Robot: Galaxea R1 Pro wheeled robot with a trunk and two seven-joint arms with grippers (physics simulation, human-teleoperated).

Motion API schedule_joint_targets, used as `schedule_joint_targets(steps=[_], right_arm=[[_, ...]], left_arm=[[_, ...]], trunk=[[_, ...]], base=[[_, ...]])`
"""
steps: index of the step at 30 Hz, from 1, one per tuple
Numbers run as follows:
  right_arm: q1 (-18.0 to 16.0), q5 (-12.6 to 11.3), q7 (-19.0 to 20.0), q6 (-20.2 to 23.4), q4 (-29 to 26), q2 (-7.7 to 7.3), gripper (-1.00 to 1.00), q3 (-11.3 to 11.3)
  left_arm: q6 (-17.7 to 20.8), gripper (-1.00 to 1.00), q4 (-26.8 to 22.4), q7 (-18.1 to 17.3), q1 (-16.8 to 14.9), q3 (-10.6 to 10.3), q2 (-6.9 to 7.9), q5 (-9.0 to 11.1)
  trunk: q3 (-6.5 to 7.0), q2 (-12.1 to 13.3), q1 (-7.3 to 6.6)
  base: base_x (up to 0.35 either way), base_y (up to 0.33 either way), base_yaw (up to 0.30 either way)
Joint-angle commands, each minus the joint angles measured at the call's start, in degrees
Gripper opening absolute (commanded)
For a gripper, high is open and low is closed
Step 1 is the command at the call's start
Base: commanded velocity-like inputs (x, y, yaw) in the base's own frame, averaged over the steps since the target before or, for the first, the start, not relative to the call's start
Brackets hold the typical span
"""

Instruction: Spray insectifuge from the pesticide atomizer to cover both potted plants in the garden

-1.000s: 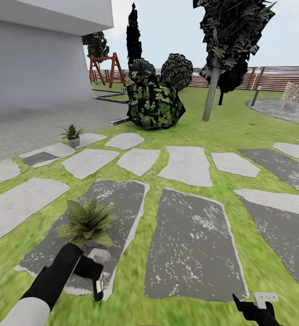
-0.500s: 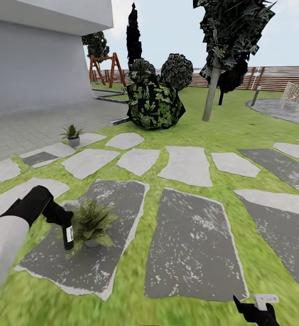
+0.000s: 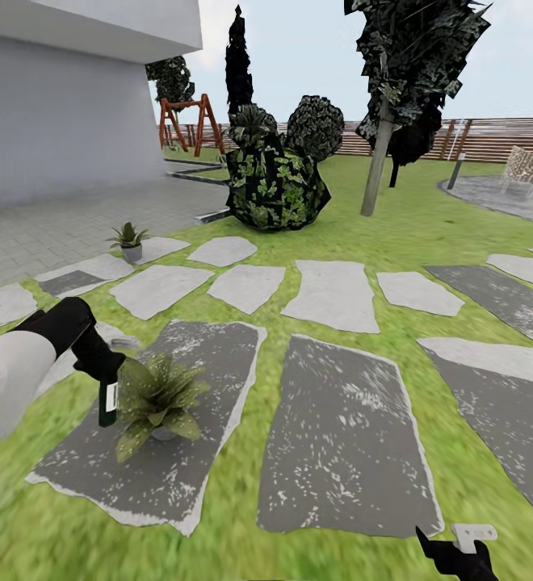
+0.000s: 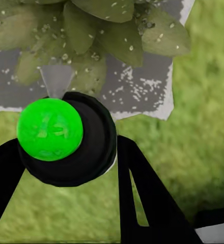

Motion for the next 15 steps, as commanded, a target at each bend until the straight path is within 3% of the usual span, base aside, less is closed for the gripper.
schedule_joint_targets(steps=[1,7,10,15], right_arm=[[-0.04,-0.61,0.53,-0.13,0.07,-0.01,1.00,-0.02],[-0.04,-0.61,0.53,-0.13,0.07,-0.01,1.00,-0.02],[-0.04,-0.61,0.53,-0.13,0.07,-0.01,1.00,-0.02],[-0.04,-0.61,0.53,-0.13,0.07,-0.02,1.00,-0.02]], left_arm=[[0.36,-1.00,1.01,-0.53,-0.69,-0.22,0.11,-1.35],[0.34,-1.00,2.27,-0.48,-0.71,-0.28,-0.09,-5.62],[0.34,-1.00,2.31,-0.54,-0.44,-0.38,-0.28,-6.19],[0.32,-1.00,2.17,-0.55,-0.31,-0.51,-0.34,-6.36]], trunk=[[-0.05,-0.02,-0.01],[-0.05,-0.02,-0.01],[-0.05,-0.02,-0.01],[-0.05,-0.02,-0.01]], base=[[0.000,0.000,0.000],[0.000,0.000,0.000],[0.057,0.000,0.000],[0.281,0.000,0.000]])
